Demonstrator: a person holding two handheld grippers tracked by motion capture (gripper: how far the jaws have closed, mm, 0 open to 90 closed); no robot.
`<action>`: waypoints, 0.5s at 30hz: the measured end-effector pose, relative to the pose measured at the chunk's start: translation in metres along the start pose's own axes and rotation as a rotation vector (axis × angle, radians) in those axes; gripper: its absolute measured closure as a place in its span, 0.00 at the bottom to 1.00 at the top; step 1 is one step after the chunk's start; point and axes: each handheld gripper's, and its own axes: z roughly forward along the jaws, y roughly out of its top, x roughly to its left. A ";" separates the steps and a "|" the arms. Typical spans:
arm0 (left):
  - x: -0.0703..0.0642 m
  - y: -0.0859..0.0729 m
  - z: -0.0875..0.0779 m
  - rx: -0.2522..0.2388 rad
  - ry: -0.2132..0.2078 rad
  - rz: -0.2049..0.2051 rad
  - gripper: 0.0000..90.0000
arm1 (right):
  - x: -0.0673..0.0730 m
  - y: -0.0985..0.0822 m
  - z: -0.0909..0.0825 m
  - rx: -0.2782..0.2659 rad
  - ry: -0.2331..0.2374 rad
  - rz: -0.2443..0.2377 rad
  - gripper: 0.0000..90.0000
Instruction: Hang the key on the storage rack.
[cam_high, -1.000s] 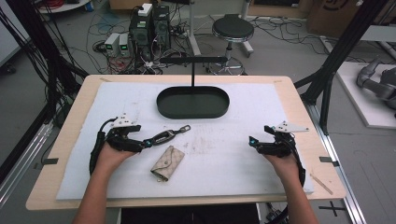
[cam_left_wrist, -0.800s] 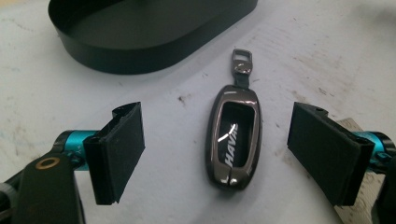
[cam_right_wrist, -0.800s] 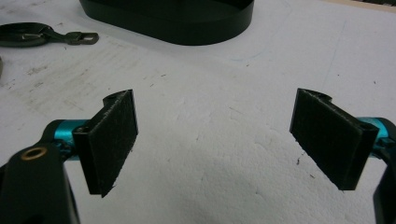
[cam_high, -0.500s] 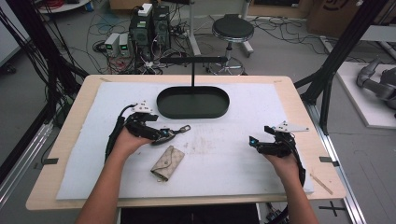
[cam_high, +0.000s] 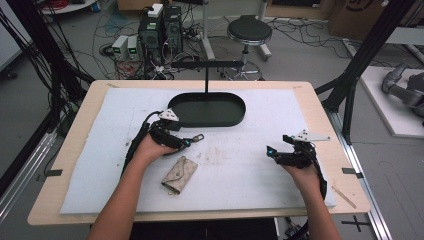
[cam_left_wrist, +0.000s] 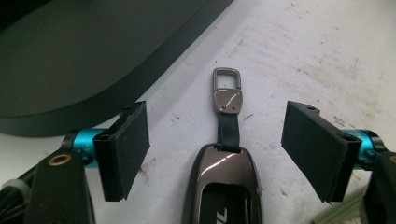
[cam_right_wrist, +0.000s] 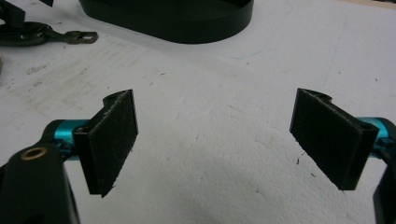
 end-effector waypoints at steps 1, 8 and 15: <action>0.000 0.001 0.003 0.007 -0.004 0.008 0.28 | 0.000 0.000 0.000 0.001 0.001 0.001 0.17; -0.004 0.002 0.021 0.053 -0.020 0.042 0.40 | 0.000 0.000 0.000 0.003 0.003 0.004 0.17; -0.003 0.000 0.025 0.076 0.006 0.079 0.65 | 0.000 -0.001 0.001 0.007 0.002 0.001 0.17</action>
